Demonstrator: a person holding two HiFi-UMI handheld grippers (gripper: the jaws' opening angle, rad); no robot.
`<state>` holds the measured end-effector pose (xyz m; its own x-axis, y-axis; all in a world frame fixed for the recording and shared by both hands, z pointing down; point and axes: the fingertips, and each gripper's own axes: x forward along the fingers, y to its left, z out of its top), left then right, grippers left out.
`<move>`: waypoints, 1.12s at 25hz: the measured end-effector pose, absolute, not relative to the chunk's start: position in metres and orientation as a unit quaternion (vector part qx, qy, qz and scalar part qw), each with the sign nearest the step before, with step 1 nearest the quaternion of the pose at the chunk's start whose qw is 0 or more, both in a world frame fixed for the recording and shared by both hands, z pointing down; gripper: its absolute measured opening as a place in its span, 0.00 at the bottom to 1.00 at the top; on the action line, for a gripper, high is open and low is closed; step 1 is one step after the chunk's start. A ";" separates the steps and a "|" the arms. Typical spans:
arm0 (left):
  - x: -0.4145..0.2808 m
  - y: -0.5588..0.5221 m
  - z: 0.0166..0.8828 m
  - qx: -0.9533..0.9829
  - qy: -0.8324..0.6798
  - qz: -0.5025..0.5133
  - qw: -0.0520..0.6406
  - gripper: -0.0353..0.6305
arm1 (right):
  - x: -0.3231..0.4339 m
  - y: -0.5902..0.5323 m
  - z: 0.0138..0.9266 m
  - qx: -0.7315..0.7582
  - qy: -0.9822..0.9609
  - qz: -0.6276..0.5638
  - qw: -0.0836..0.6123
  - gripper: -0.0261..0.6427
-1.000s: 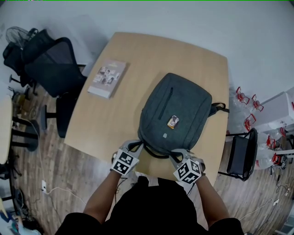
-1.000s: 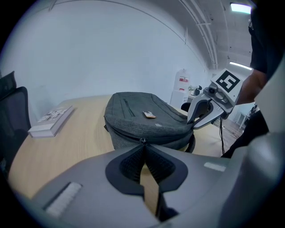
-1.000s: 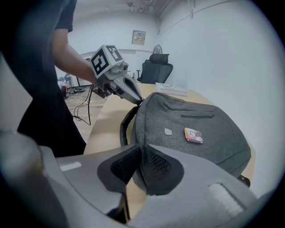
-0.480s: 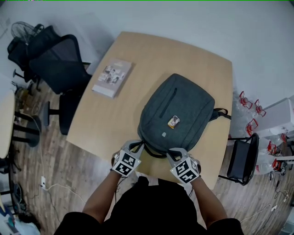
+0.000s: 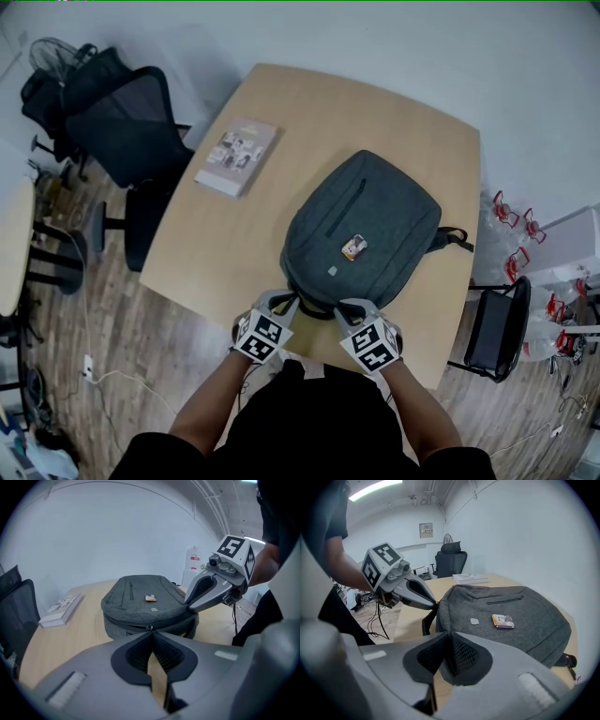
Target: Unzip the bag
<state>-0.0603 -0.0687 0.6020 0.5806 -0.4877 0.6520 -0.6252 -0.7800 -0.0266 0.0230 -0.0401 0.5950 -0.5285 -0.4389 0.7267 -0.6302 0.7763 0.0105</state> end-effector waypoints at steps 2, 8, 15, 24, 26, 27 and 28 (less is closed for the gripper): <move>-0.058 -0.066 0.602 0.883 -0.313 0.333 0.106 0.09 | 0.019 -0.043 0.594 0.311 -0.865 0.131 0.372 0.08; -0.041 -0.051 0.603 0.892 -0.289 0.327 0.115 0.09 | -0.003 -0.053 0.591 0.315 -0.866 0.138 0.362 0.08; -0.031 -0.045 0.604 0.891 -0.298 0.319 0.122 0.09 | -0.024 -0.056 0.590 0.305 -0.874 0.141 0.352 0.08; -0.032 -0.047 0.607 0.895 -0.301 0.304 0.129 0.09 | 0.005 -0.037 0.577 0.257 -0.906 0.058 0.331 0.17; -0.034 -0.047 0.608 0.895 -0.300 0.301 0.134 0.09 | 0.024 -0.033 0.585 0.250 -0.901 0.033 0.354 0.20; -0.035 -0.047 0.608 0.895 -0.300 0.301 0.138 0.09 | 0.033 -0.032 0.589 0.246 -0.897 0.028 0.366 0.25; -0.037 -0.048 0.608 0.894 -0.301 0.301 0.139 0.09 | 0.040 -0.031 0.593 0.243 -0.894 0.024 0.376 0.27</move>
<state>-0.0369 -0.0480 0.6078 0.6384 -0.4538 0.6217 -0.6212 -0.7807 0.0680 0.0404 -0.0313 0.5934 -0.6001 -0.4159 0.6833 -0.4520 0.8811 0.1393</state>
